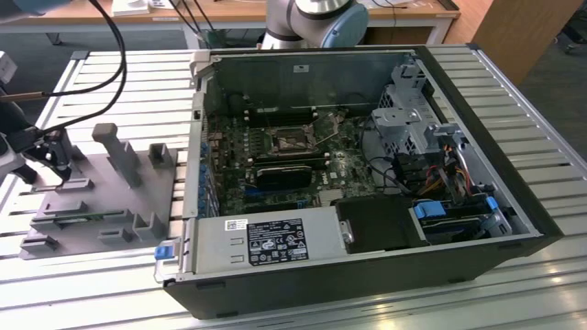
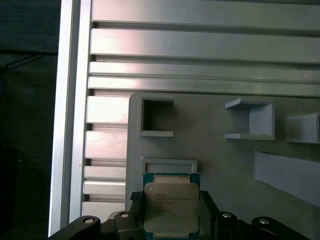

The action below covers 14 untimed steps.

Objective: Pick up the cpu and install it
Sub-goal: 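Pick up the cpu and move it towards the insertion slot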

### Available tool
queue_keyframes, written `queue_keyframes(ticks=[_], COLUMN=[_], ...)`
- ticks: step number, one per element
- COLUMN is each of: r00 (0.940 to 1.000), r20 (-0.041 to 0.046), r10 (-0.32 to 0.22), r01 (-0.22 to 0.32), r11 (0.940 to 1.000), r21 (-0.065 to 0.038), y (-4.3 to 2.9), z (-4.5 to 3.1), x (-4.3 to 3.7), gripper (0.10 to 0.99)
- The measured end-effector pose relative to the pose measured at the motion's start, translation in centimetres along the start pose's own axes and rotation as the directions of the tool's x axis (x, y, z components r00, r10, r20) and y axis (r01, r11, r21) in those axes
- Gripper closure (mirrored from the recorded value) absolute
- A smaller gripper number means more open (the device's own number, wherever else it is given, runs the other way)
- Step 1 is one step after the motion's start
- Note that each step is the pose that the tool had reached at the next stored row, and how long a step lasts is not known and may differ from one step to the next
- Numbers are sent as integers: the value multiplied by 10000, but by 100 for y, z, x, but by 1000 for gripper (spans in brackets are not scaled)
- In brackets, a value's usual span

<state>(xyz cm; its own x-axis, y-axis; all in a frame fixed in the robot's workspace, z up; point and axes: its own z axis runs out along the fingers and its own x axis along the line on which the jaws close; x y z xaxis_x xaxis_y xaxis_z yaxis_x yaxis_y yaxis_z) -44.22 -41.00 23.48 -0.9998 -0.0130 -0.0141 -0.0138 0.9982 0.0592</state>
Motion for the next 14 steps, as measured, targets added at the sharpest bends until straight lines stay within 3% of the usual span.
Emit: queue_keyframes(ticks=[14], r00=[10000], r20=[1], r10=[0], r01=[0], r11=[10000], r21=[0], y=[9], z=[-104], x=[-2], gripper=[549])
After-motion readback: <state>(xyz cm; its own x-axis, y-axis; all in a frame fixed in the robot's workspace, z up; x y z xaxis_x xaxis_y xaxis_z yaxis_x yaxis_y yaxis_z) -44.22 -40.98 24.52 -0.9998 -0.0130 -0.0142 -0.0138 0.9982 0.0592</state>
